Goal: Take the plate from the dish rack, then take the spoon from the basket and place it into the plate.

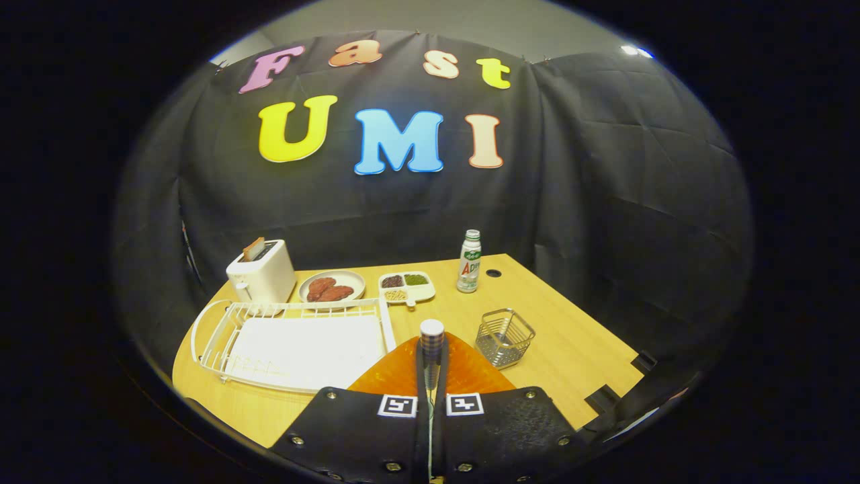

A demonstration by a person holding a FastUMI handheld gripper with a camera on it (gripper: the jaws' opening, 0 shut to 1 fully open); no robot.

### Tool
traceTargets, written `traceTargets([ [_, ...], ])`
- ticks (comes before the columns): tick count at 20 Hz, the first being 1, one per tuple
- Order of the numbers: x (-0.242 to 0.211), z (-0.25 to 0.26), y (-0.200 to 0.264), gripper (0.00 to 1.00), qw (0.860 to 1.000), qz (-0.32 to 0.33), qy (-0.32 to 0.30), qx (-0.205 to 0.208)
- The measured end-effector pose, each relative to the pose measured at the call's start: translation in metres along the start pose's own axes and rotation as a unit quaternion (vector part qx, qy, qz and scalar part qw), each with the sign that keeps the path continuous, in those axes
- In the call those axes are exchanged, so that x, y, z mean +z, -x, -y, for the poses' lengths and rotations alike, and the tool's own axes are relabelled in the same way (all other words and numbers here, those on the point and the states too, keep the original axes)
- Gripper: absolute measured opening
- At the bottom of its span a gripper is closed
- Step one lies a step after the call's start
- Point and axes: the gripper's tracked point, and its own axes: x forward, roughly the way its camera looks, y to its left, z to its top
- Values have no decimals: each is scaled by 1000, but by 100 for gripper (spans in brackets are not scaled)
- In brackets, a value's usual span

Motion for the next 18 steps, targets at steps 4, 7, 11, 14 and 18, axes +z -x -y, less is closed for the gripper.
traceTargets([
  [4, -24, -29, 12, 2, 999, -15, 14, 32],
  [7, -40, -45, 14, 2, 998, -27, 18, 48],
  [11, -56, -58, 15, 2, 997, -40, 19, 67],
  [14, -66, -61, 11, 2, 996, -48, 9, 77],
  [18, -77, -51, 9, 12, 996, -62, -21, 67],
])
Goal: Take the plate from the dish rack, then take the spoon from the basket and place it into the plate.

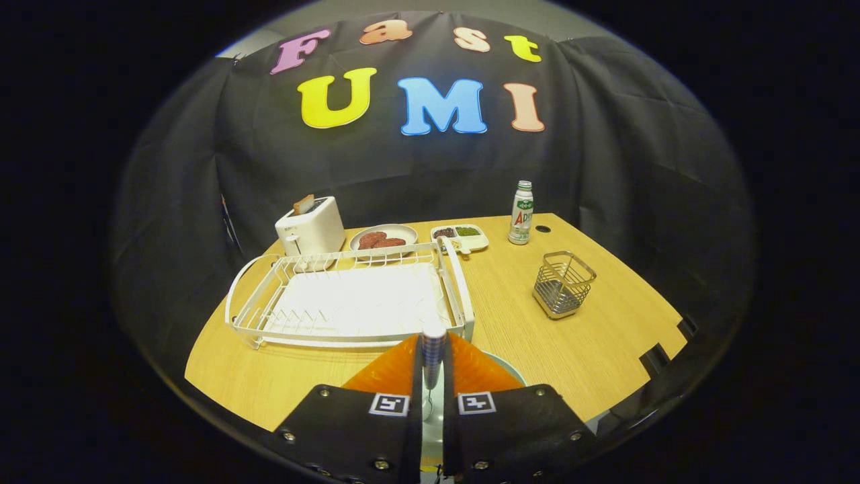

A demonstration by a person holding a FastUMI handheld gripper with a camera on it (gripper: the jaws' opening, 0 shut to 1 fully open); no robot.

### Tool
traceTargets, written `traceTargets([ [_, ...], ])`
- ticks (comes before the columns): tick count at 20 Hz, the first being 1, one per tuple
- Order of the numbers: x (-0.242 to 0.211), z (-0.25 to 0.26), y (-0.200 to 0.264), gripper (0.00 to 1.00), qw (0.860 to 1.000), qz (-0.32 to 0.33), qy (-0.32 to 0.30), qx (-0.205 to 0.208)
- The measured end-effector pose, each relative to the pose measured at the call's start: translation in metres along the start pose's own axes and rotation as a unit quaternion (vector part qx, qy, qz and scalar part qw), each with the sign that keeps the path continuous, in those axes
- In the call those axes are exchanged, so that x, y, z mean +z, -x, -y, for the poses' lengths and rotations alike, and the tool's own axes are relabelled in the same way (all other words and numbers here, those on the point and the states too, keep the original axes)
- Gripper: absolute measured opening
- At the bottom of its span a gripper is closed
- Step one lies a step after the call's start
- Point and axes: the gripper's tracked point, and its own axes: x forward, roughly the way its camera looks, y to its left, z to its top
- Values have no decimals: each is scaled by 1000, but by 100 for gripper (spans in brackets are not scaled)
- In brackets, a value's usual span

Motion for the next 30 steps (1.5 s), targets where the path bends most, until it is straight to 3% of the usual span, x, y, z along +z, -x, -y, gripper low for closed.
traceTargets([
  [3, 2, 13, -2, 17, 1000, 1, -11, -18],
  [6, 8, 21, -7, 35, 1000, 4, -2, -29],
  [11, 32, 36, -9, 36, 998, 28, 23, -57],
  [12, 35, 42, -7, 55, 997, 26, 29, -71],
  [13, 38, 42, -8, 60, 997, 28, 28, -69],
  [16, 57, 42, -7, 59, 997, 40, 29, -65],
  [20, 127, 48, 9, 59, 992, 109, 23, -56],
  [26, 248, 52, 50, 59, 967, 250, 45, -22],
  [30, 286, 65, 62, 59, 956, 289, 47, -19],
])
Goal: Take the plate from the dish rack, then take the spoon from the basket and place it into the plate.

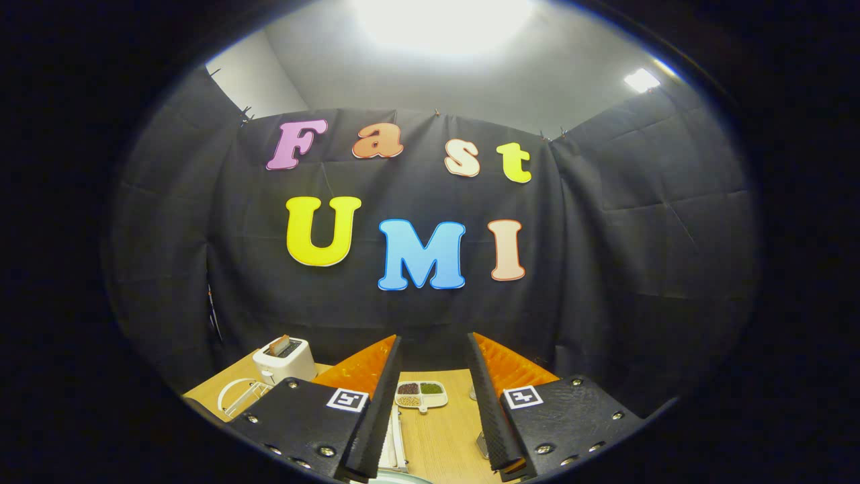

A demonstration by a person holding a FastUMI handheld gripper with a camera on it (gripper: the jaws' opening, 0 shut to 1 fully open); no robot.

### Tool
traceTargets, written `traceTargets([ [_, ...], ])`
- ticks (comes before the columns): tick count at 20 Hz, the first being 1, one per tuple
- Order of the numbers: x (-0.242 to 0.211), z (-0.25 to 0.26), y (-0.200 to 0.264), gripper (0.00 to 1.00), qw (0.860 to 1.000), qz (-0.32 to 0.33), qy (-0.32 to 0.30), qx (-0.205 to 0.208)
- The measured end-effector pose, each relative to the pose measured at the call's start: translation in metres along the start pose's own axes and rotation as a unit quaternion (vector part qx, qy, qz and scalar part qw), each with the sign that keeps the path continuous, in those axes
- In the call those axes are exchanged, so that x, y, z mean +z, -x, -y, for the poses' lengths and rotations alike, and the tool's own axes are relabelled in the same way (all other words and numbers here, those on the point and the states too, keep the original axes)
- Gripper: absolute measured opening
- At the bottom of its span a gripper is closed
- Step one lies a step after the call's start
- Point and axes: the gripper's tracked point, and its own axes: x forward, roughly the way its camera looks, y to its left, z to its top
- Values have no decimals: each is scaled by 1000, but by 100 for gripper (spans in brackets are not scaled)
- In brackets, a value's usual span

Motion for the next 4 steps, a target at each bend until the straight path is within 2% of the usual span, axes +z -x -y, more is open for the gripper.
traceTargets([
  [4, 3, 13, -7, 59, 1000, 11, 0, 1],
])
